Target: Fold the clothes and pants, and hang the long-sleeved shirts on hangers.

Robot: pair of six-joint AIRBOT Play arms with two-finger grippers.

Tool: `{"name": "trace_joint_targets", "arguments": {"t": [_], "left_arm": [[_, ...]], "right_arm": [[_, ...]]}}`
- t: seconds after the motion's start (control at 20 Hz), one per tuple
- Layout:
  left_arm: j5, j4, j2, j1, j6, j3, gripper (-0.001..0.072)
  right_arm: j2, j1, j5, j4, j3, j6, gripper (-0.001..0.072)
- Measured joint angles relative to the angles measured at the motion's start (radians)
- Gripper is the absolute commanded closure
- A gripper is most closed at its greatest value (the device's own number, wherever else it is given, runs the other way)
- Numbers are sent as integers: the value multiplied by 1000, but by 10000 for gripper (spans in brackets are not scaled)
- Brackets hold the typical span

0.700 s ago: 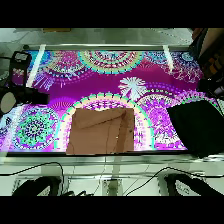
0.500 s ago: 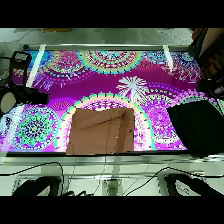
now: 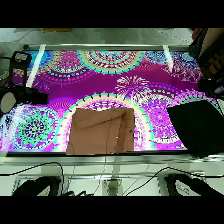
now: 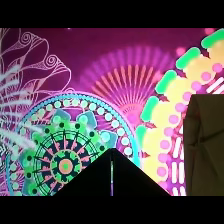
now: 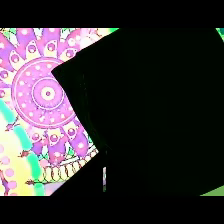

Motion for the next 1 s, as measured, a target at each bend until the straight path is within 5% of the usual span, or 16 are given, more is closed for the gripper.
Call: {"name": "trace_joint_targets", "arguments": {"t": [0.25,0.4,0.65,0.7,0.8,0.85,0.9,0.95,1.0], "left_arm": [[1,0,0,0,0,0,700],[3,-2,0,0,0,0,700],[-2,-4,0,0,0,-1,700],[-3,-4,0,0,0,-2,700],[-3,-5,0,0,0,-2,700],[-3,-5,0,0,0,-2,692],[-3,-5,0,0,0,-2,588],[-3,-5,0,0,0,-2,387],[-3,-5,0,0,0,-2,406]], "right_arm": [[0,0,-138,2,-1,-18,694],[5,0,-160,48,-64,-132,694],[43,1,-163,463,-447,-427,693],[48,1,-160,560,-531,-478,673],[53,1,-174,729,-690,-549,420],[55,1,-193,791,-758,-570,375],[55,1,-224,844,-829,-583,358],[55,1,-256,883,-896,-589,358],[54,1,-285,916,-954,-592,357]]}}
